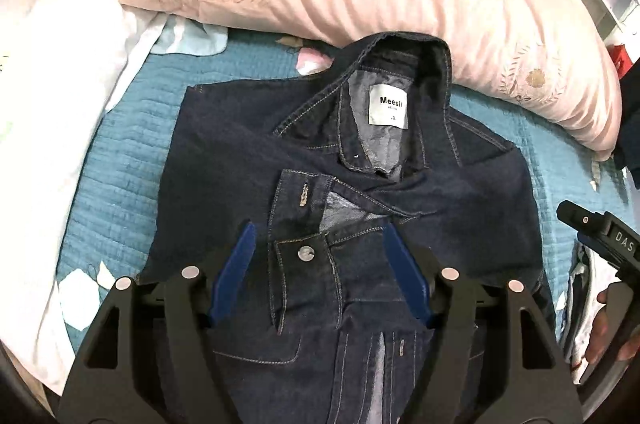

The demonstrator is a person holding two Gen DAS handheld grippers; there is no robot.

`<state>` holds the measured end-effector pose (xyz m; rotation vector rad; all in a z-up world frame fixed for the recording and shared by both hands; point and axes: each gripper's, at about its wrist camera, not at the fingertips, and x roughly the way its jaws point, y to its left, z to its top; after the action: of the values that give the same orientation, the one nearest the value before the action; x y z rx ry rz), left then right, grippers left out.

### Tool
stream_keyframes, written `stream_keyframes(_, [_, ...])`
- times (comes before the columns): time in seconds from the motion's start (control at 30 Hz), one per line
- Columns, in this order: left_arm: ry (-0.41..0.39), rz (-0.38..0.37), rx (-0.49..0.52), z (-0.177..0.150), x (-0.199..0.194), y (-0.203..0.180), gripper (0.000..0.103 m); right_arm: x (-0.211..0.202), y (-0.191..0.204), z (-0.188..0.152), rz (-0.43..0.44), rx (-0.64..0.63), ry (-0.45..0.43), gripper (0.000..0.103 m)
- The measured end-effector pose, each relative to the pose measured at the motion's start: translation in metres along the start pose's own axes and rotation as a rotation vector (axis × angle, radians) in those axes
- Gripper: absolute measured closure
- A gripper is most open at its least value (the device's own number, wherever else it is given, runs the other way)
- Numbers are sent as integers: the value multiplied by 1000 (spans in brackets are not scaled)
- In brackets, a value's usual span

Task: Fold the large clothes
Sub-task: 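Move both open tools to the jacket hem, then close both tools on the denim hem edge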

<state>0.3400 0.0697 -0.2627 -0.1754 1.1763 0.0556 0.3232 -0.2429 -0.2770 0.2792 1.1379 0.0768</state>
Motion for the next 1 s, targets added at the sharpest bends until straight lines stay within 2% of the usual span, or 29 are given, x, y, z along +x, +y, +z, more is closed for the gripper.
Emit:
stream_keyframes(0.37, [11,65,35,20,11,16,33,15,11,18,-50,-32,-10,8])
stream_keyframes(0.5, [36,70,15,34,23,29,31,23,9,31,-68,-29,2,8])
stream_keyframes(1.0, [102,114,-52,87,81,81,31,71,-9,93,-38,43,82,8])
